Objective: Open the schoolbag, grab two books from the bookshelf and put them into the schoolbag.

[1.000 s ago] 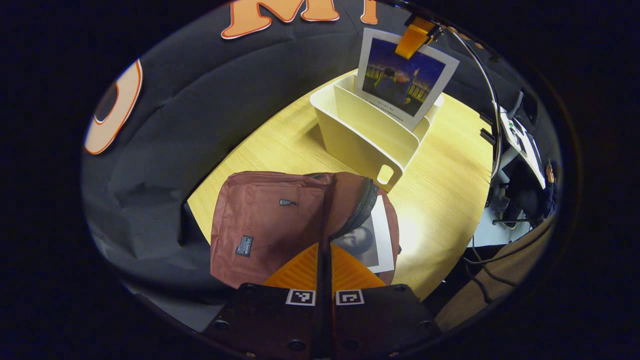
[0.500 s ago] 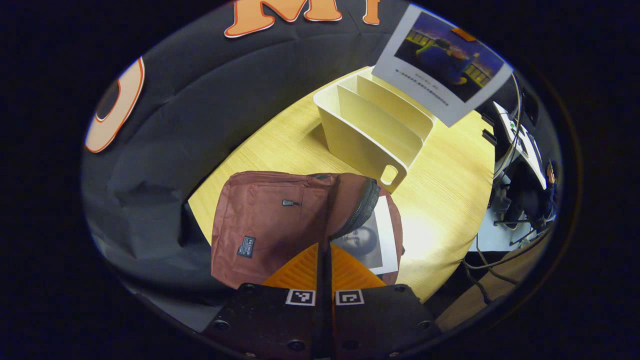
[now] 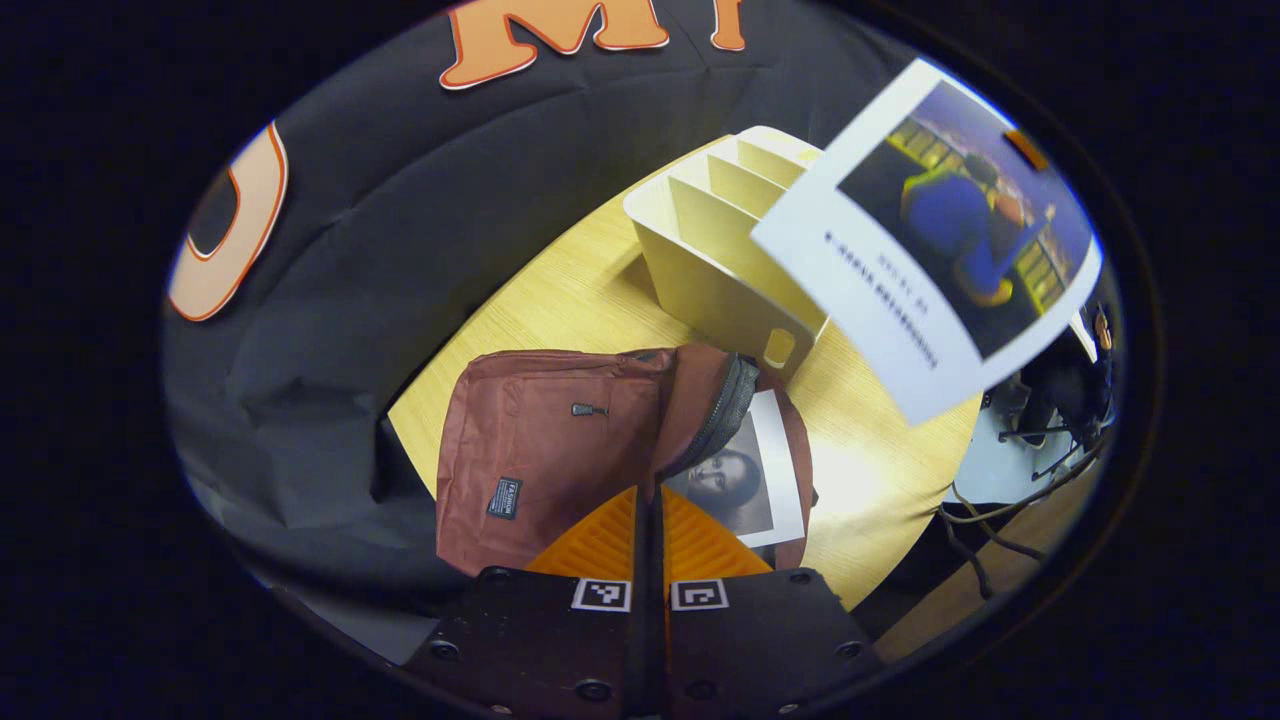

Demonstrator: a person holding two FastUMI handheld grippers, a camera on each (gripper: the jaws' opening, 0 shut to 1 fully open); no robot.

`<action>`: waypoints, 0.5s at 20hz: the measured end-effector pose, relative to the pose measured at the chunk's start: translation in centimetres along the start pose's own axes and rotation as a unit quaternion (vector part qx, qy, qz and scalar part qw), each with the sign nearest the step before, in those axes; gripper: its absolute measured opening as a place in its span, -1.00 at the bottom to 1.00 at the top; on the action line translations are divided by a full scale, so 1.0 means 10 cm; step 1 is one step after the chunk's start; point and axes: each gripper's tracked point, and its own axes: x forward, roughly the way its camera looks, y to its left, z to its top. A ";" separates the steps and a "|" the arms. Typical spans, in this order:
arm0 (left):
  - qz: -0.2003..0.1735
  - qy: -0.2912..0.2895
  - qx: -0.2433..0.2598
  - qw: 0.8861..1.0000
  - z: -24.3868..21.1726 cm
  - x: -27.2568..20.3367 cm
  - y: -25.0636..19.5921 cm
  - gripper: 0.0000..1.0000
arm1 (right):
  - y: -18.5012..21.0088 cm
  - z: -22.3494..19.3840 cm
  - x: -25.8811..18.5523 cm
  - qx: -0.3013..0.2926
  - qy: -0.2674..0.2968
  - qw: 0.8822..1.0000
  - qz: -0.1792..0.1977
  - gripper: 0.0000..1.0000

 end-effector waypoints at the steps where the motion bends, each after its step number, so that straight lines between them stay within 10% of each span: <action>1: 0.000 -0.001 0.001 1.000 0.02 -0.04 -0.01 -0.99 | -0.05 -0.10 0.12 0.025 0.000 1.000 0.013 -0.38; 10: 0.010 -0.016 0.008 1.000 0.13 -0.22 -0.04 -0.99 | -0.32 -0.66 1.36 0.211 -0.015 0.973 0.090 -0.39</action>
